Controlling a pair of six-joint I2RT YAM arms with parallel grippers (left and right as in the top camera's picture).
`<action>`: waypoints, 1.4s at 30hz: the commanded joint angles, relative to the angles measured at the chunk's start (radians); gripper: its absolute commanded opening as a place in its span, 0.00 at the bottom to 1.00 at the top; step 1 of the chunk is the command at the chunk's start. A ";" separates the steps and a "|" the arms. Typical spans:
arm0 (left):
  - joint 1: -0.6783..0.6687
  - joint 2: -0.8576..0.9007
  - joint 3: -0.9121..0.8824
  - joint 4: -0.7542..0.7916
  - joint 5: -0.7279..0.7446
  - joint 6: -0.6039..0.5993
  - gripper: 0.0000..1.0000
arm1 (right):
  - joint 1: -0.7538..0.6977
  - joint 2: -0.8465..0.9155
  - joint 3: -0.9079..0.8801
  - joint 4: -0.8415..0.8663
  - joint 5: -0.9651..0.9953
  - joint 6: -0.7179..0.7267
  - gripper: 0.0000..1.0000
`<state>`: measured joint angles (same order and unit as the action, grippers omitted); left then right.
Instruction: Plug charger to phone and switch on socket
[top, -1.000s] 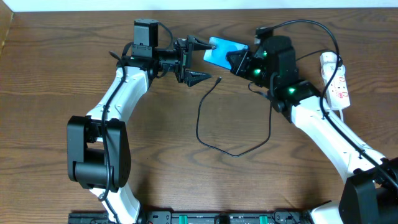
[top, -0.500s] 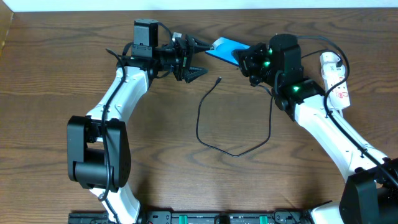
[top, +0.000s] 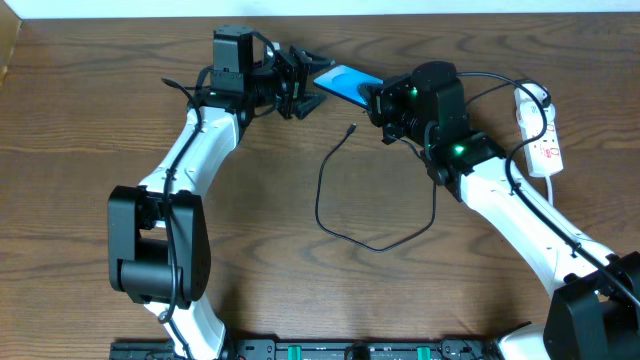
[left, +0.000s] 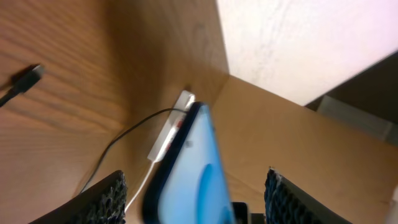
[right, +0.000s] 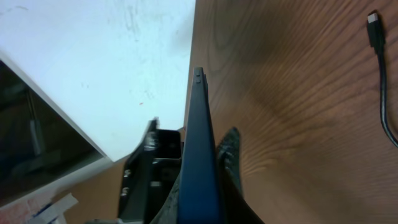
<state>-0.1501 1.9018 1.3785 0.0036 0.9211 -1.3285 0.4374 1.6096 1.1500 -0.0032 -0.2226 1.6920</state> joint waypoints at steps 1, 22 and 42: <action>-0.003 -0.016 0.015 0.052 -0.013 -0.065 0.68 | 0.010 -0.003 0.018 0.012 0.022 0.025 0.01; -0.053 -0.016 0.015 0.225 0.096 -0.234 0.52 | 0.010 -0.002 0.018 0.049 0.021 0.042 0.01; -0.055 -0.016 0.015 0.301 0.107 -0.331 0.34 | 0.024 -0.002 0.018 0.117 0.034 0.003 0.01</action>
<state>-0.1993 1.9018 1.3785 0.2939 1.0012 -1.6356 0.4374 1.6093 1.1530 0.1101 -0.1600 1.7275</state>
